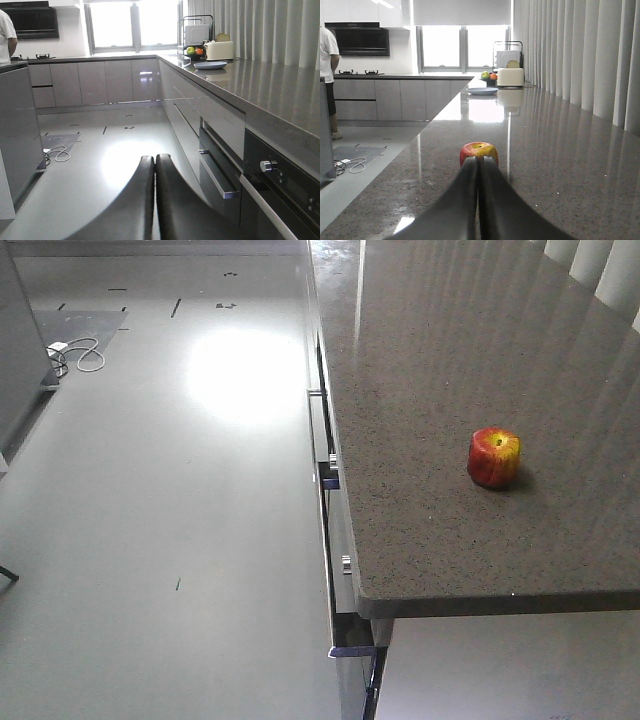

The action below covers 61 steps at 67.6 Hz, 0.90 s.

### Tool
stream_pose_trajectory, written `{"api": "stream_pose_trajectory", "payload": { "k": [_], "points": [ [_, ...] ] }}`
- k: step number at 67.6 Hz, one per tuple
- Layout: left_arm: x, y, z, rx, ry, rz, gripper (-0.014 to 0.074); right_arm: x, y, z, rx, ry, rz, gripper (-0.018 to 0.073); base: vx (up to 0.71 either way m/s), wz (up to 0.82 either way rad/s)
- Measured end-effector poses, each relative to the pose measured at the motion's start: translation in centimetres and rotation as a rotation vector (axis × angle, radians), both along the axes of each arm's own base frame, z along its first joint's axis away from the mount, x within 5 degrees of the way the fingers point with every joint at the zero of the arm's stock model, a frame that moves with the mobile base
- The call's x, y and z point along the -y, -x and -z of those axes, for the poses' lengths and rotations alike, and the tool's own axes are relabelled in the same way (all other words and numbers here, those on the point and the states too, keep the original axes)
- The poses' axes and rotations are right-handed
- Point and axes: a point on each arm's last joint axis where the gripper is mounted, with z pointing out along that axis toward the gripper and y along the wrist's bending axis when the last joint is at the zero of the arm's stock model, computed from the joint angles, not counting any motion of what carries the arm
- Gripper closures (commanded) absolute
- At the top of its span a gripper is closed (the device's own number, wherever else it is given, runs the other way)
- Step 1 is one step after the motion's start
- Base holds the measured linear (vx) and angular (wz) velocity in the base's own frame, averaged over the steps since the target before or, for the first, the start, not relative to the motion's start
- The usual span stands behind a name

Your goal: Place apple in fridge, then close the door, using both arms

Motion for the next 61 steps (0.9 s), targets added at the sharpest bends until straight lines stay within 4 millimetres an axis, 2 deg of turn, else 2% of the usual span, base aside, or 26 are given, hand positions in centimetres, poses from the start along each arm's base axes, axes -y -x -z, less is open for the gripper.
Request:
{"api": "stream_pose_trajectory", "payload": {
  "k": [36,42,55,61],
  "points": [
    [0.0,0.0,0.0,0.000,0.000,0.000,0.0603,0.0,0.0,0.0,-0.056,-0.039,-0.001,0.0562,0.00,0.00],
    [0.0,0.0,0.0,0.000,0.000,0.000,0.0603,0.1,0.2,-1.4,-0.104,-0.045,0.002,0.0562,0.00,0.00],
    [0.0,0.0,0.0,0.000,0.000,0.000,0.0603,0.1,0.0,-6.1,-0.290,-0.037,0.011,0.0552,0.00,0.00],
    [0.0,0.0,0.0,0.000,0.000,0.000,0.0603,0.1,-0.5,-8.1,-0.371,-0.033,0.015,0.0520,0.00,0.00]
  ]
}}
